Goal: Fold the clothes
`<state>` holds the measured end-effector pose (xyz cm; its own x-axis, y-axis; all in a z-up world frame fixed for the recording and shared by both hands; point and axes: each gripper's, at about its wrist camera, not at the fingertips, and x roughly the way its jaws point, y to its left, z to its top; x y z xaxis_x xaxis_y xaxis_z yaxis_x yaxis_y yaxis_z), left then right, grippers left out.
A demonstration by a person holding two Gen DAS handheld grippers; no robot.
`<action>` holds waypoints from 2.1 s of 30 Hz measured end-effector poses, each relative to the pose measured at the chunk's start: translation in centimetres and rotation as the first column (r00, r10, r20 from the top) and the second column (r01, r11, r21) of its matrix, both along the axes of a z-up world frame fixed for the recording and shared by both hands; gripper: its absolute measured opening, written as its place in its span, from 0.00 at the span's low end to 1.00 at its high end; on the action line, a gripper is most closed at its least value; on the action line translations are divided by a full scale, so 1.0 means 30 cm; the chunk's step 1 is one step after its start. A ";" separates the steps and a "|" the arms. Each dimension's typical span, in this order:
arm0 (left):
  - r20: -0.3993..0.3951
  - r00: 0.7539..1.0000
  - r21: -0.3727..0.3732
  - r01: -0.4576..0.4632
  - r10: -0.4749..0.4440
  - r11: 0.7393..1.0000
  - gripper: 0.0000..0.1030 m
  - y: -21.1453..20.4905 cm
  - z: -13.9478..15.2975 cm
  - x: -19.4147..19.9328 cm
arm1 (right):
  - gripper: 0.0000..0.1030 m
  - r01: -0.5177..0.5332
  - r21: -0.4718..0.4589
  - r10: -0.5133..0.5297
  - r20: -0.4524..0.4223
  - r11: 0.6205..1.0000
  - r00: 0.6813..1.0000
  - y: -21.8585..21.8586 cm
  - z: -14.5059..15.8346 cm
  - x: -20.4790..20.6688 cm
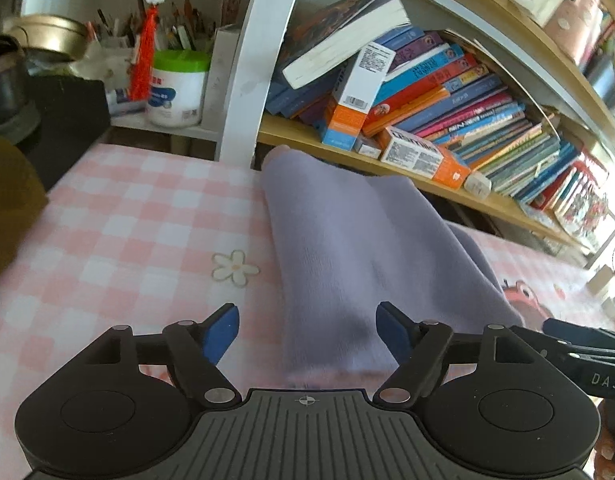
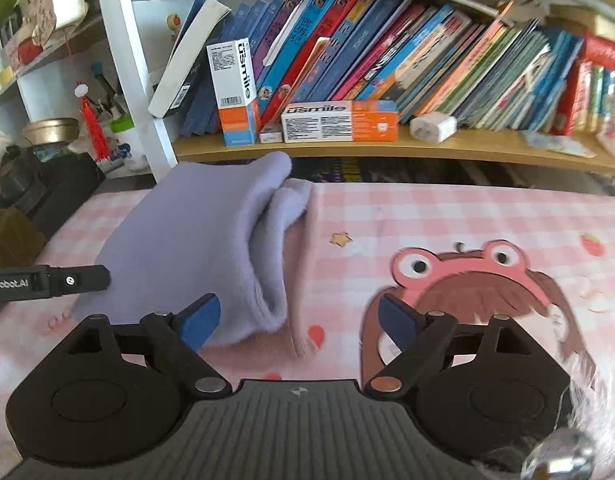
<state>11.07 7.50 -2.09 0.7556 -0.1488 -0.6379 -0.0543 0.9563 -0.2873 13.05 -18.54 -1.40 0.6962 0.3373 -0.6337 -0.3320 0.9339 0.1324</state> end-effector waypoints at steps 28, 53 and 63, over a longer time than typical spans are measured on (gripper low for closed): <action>-0.069 0.995 0.155 -0.059 0.071 0.986 0.86 -0.305 0.029 -0.377 | 0.90 0.046 -0.089 -0.048 -0.013 0.995 0.999 -0.177 -0.006 -0.353; -0.088 0.994 0.267 -0.037 0.062 0.963 0.88 -0.389 0.043 -0.397 | 0.95 0.009 -0.099 -0.011 -0.020 0.995 1.000 -0.192 -0.006 -0.393; -0.092 0.994 0.268 -0.033 0.060 0.963 0.88 -0.391 0.047 -0.390 | 0.95 0.018 -0.098 -0.020 -0.020 0.995 1.000 -0.194 -0.006 -0.385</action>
